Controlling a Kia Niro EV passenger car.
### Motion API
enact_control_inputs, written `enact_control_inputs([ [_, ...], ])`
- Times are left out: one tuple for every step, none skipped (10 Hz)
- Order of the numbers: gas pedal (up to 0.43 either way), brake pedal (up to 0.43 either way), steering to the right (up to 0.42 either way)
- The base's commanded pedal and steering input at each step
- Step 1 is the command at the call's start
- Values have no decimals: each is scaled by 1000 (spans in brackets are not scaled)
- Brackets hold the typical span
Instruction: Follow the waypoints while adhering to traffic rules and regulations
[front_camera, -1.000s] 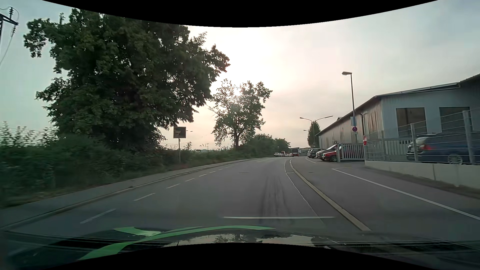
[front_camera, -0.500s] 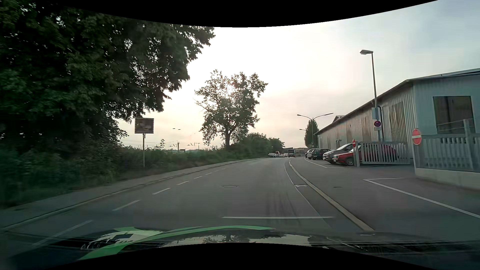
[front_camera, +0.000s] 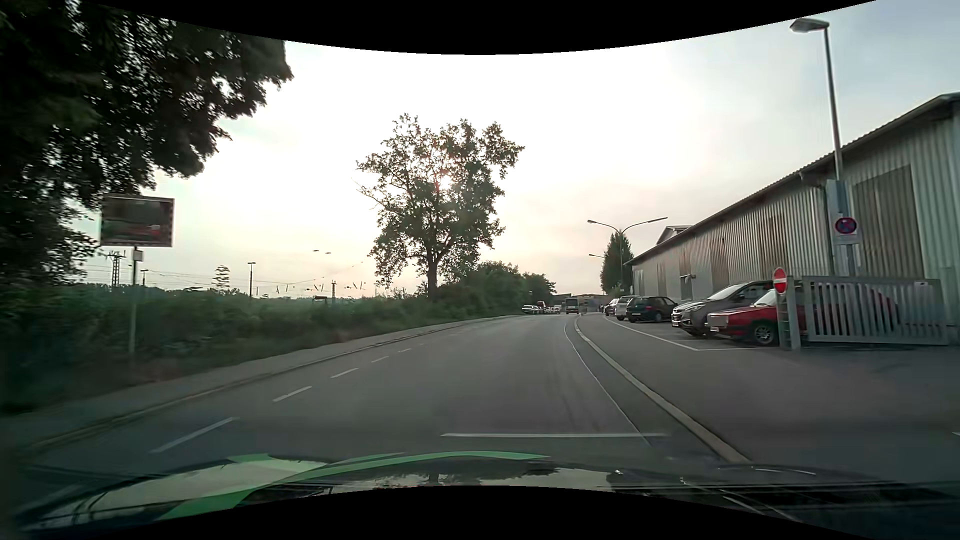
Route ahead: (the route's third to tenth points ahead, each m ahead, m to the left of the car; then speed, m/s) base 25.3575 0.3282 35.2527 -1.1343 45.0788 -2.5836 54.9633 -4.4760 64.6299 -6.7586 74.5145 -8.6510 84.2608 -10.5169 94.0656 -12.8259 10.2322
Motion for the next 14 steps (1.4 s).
enact_control_inputs([
  [189,0,29],
  [189,0,28],
  [189,0,28],
  [189,0,28],
  [189,0,28],
  [177,0,28],
  [177,0,28],
  [177,0,27],
  [177,0,25],
  [177,0,24],
  [177,0,23],
  [177,0,23],
  [177,0,23],
  [177,0,23],
])
